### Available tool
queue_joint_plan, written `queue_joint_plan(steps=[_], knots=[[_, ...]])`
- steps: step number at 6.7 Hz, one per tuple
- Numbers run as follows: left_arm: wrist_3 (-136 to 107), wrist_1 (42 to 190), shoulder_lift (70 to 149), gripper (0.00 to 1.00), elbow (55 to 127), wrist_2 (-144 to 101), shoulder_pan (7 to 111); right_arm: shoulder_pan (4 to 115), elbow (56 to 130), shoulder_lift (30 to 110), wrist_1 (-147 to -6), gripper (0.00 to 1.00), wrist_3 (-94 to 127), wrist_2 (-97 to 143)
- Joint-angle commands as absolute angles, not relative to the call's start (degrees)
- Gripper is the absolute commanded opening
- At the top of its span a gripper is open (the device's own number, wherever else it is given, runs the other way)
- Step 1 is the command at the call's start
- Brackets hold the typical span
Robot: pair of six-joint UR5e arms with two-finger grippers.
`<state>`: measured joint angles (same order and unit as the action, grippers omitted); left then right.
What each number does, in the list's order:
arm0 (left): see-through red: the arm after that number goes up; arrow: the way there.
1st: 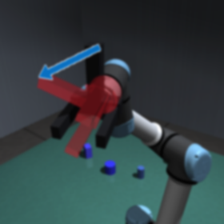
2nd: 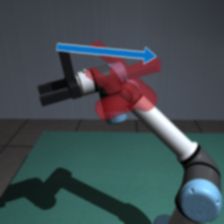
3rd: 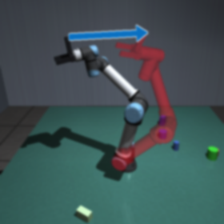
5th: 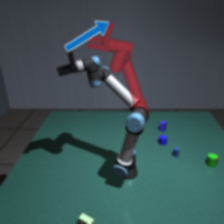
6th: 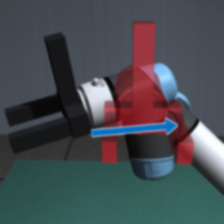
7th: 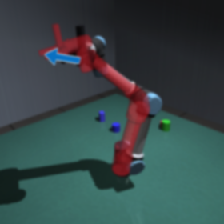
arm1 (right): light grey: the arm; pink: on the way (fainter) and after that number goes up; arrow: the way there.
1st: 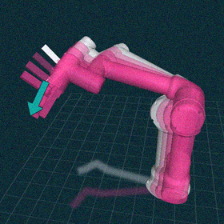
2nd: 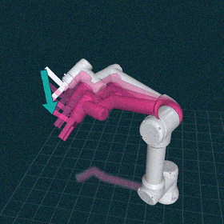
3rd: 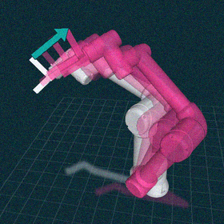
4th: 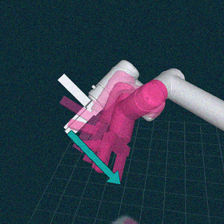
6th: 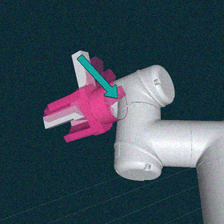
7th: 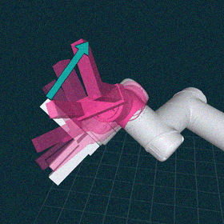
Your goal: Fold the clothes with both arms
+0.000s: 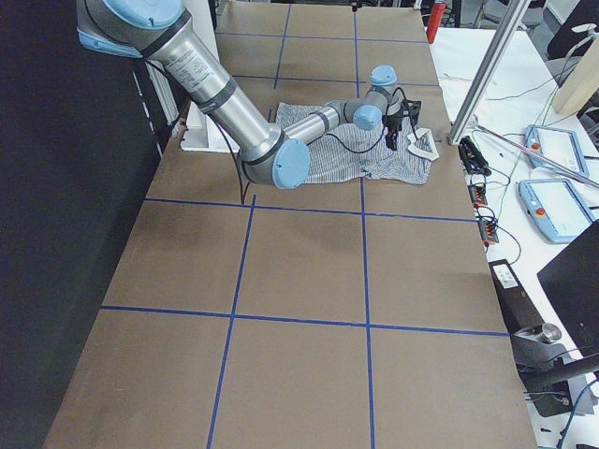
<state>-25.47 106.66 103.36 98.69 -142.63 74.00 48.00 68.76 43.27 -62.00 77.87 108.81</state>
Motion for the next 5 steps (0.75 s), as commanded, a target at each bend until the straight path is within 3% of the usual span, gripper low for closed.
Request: queue_joint_plan(steps=[1, 2, 3, 5], knots=[[-45.38, 107.66, 115.88, 1.0, 91.71, -132.77, 63.32, 53.16, 83.42, 57.41, -61.44, 1.0, 77.35, 121.24], [-52.66, 110.02, 119.67, 1.0, 88.28, -127.41, 58.32, 54.3, 89.67, 62.18, -61.44, 1.0, 77.43, 123.29], [-59.69, 119.0, 123.36, 1.0, 78.93, -121.79, 56.27, 56.06, 96.52, 69.45, -61.44, 1.0, 77.0, 125.22], [-68.37, 130.15, 130.66, 0.97, 61.06, -113.61, 51.62, 57.66, 101.58, 75.92, -59.34, 1.0, 73.39, 126.65]])
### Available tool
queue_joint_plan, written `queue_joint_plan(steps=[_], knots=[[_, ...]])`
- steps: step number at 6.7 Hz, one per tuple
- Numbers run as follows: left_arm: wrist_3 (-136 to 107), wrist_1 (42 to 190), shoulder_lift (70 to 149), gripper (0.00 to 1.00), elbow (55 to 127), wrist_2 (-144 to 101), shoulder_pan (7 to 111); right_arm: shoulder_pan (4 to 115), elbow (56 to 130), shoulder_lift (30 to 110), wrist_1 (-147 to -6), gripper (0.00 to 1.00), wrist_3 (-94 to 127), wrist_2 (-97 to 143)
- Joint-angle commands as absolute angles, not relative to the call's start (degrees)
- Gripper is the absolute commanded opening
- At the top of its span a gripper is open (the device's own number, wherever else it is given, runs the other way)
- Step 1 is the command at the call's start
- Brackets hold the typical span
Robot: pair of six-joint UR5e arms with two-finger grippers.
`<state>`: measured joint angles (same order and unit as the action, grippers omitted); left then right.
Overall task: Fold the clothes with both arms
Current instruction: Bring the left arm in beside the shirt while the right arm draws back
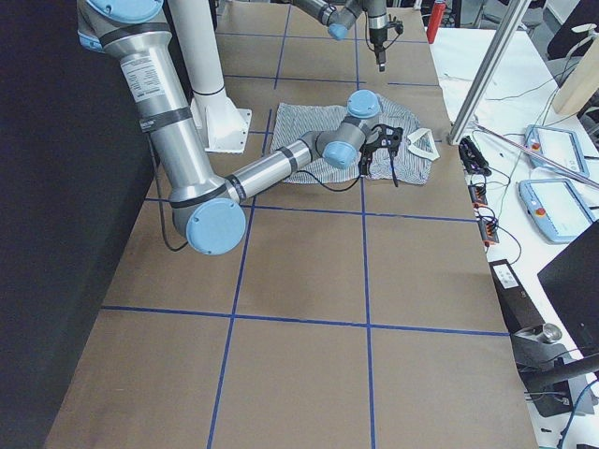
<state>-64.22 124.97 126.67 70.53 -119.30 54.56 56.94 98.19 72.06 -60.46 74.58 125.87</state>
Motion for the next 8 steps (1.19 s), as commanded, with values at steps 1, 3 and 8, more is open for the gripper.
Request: queue_joint_plan(steps=[1, 3, 8], knots=[[-68.81, 130.51, 130.69, 0.89, 60.39, -111.9, 50.98, 57.66, 101.69, 76.11, -59.33, 1.0, 73.48, 126.48], [-68.73, 130.52, 130.87, 0.77, 59.33, -111.8, 50.01, 57.57, 101.69, 75.76, -59.33, 1.0, 73.91, 126.3], [-68.64, 129.9, 130.25, 0.66, 59.68, -111.8, 48.78, 56.78, 100.64, 74.71, -59.41, 1.0, 74.71, 125.68]])
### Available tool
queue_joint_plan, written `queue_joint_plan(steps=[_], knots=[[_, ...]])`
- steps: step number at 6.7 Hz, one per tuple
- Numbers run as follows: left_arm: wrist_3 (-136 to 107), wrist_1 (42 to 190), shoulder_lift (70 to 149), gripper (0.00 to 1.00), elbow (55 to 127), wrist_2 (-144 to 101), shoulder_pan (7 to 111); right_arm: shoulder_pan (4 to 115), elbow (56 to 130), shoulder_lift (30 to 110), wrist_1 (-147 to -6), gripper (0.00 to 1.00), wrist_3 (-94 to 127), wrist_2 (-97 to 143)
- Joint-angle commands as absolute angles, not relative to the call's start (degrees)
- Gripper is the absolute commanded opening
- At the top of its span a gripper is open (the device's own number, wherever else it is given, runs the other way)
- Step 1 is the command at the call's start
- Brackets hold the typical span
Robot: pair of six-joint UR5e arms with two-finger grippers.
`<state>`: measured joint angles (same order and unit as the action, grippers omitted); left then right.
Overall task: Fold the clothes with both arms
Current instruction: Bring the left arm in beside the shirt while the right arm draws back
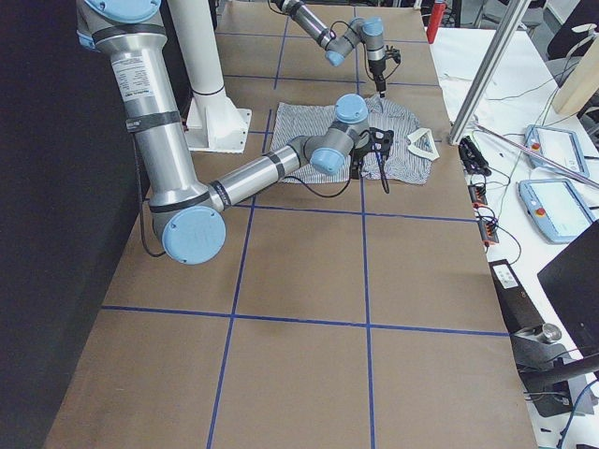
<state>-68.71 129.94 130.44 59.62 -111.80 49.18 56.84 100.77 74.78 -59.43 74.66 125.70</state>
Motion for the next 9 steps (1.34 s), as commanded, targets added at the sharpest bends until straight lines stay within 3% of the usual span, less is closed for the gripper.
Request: queue_joint_plan(steps=[1, 2, 3, 7, 9], knots=[[-68.73, 129.55, 130.25, 0.64, 59.68, -111.8, 48.78, 56.78, 100.37, 74.71, -59.5, 1.0, 74.62, 125.68], [-68.73, 129.46, 130.25, 0.52, 59.68, -111.71, 48.78, 56.78, 100.37, 74.62, -59.5, 1.0, 74.62, 125.68], [-68.64, 129.46, 130.34, 0.01, 59.76, -111.88, 48.78, 56.78, 100.37, 74.62, -59.5, 1.0, 74.62, 125.68], [-70.3, 126.56, 130.69, 0.0, 66.43, -112.24, 48.78, 56.6, 100.28, 74.71, -59.41, 1.0, 74.53, 125.6], [-76.71, 126.65, 134.98, 0.0, 65.23, -111.71, 47.04, 56.51, 100.11, 74.62, -59.41, 1.0, 74.53, 124.89]])
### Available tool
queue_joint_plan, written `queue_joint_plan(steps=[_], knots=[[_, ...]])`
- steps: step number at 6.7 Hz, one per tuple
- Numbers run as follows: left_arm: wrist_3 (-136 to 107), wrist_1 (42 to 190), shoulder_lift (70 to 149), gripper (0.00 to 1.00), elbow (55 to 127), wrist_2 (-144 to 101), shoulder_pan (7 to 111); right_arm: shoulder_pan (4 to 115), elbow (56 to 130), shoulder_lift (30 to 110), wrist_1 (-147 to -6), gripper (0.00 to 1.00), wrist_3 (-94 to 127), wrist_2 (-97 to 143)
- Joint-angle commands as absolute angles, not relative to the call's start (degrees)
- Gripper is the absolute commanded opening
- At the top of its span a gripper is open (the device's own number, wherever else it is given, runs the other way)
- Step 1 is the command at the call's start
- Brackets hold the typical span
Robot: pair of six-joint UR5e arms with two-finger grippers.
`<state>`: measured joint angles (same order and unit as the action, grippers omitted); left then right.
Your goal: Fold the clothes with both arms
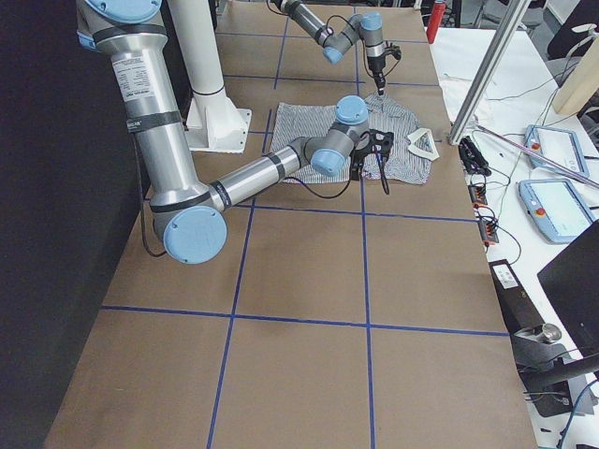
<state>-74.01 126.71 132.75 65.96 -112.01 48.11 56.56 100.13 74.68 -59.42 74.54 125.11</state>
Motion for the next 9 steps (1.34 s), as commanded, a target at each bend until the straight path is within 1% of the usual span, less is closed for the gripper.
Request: queue_joint_plan(steps=[1, 2, 5, 6, 7, 8, 9], knots=[[-79.16, 126.74, 140.57, 0.0, 59.04, -111.53, 46.15, 56.51, 100.19, 74.71, -59.33, 1.0, 74.62, 124.89], [-80.06, 127.43, 143.06, 0.0, 55.06, -107.01, 44.58, 56.51, 100.2, 74.71, -59.33, 1.0, 74.71, 124.89], [-80.42, 128.32, 144.4, 0.0, 53.8, -103.89, 43.68, 56.43, 100.28, 74.62, -59.33, 1.0, 74.71, 124.89], [-80.33, 128.84, 143.88, 0.76, 54.22, -103.8, 42.55, 56.43, 100.46, 74.53, -59.33, 1.0, 74.79, 124.81], [-80.42, 129.54, 142.48, 0.79, 57.01, -103.8, 42.45, 56.08, 100.46, 73.66, -59.41, 1.0, 75.23, 124.37], [-80.42, 129.55, 140.3, 0.8, 62.87, -103.97, 41.76, 53.9, 101.24, 71.91, -59.85, 1.0, 76.19, 120.97], [-80.33, 128.68, 136.88, 0.8, 70.93, -104.41, 40.44, 49.53, 103.6, 71.81, -60.29, 1.0, 86.29, 117.28]])
